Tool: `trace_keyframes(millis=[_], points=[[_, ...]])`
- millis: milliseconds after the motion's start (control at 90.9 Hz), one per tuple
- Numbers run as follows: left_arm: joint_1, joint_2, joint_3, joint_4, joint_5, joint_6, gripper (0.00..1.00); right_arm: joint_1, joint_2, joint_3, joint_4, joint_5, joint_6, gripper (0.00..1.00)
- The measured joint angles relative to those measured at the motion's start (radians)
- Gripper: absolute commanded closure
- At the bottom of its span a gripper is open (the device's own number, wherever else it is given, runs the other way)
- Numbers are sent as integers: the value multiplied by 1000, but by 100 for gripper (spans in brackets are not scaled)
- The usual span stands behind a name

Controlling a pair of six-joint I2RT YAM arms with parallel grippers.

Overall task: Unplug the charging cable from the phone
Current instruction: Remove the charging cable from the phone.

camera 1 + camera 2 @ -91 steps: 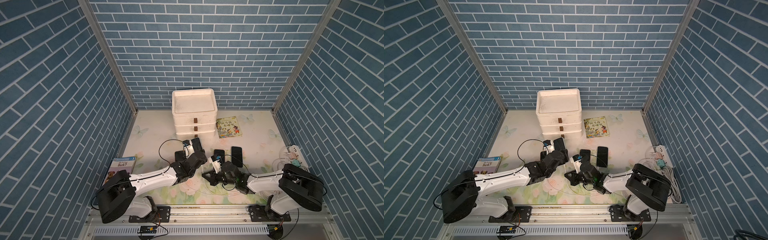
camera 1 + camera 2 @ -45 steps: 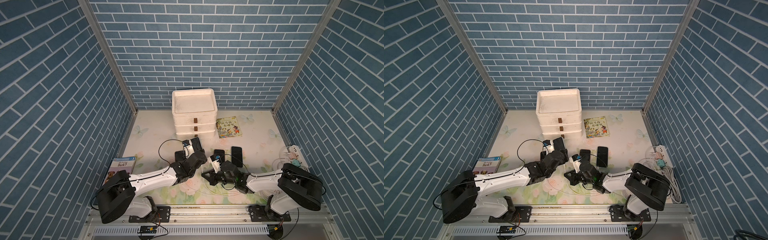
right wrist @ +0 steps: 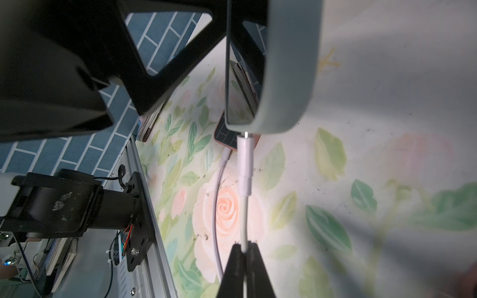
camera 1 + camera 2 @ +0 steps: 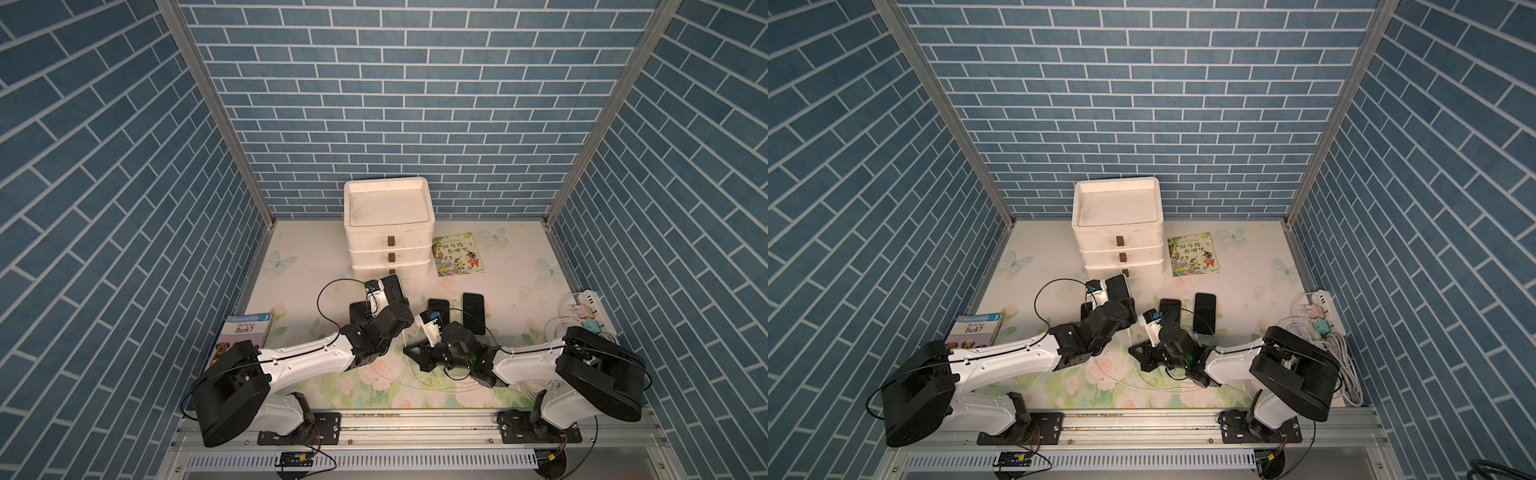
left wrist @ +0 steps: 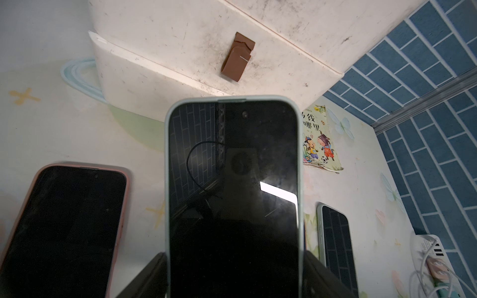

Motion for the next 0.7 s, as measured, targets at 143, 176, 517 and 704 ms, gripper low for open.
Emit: trace_keyframes(millis=[143, 176, 517, 704], points=[[1, 0, 24, 9, -18, 5, 100, 6, 1, -10, -45, -10, -1, 100], [1, 0, 27, 12, -20, 6, 100, 6, 2, -11, -51, -11, -2, 100], [3, 0, 44, -21, -56, 10, 100, 6, 28, -4, -75, -19, -17, 69], [27, 20, 64, -74, -49, 11, 100, 6, 50, 0, -76, -29, -33, 46]])
